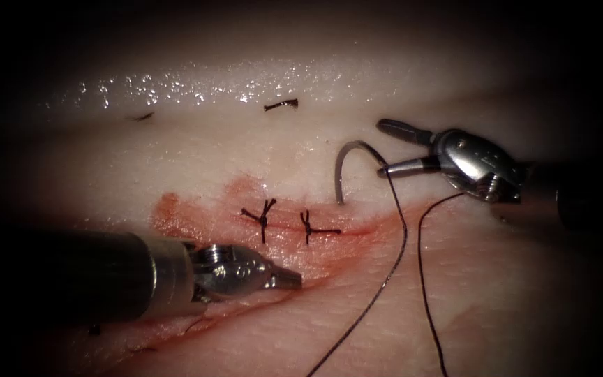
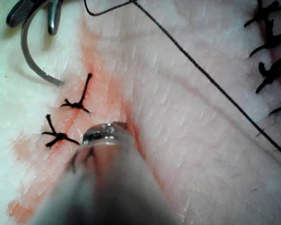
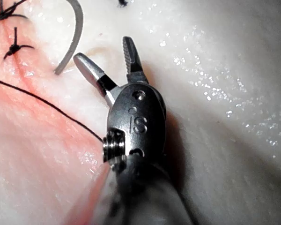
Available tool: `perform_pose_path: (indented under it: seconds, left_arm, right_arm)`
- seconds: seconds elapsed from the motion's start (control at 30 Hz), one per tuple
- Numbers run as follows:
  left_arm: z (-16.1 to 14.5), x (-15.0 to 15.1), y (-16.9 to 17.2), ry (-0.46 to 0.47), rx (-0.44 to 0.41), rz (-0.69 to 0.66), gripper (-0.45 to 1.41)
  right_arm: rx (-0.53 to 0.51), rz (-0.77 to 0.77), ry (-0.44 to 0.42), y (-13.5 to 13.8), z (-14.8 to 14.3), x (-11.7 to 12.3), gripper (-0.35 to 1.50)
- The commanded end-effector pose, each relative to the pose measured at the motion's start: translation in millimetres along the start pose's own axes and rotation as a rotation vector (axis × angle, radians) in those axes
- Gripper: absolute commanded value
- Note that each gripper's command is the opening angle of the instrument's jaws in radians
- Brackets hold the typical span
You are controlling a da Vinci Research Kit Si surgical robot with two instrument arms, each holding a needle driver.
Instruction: Wound Closure
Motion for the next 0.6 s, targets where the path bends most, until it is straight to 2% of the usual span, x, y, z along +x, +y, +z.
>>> perform_pose_path:
  seconds: [0.03,0.3,0.6]
  left_arm:
    - [0.8,0.1,0.0,0.005,-0.003,0.004,-0.09]
    - [1.0,0.3,-0.4,0.028,0.004,0.004,-0.09]
    - [1.4,0.6,-0.9,0.047,0.013,0.014,-0.13]
  right_arm:
    - [0.005,-0.01,0.004,0.5,1.0,-0.4,1.13]
    - [0.076,-0.053,-0.015,0.2,4.0,0.1,1.11]
    - [0.075,-0.099,-0.037,0.6,6.5,1.0,1.05]
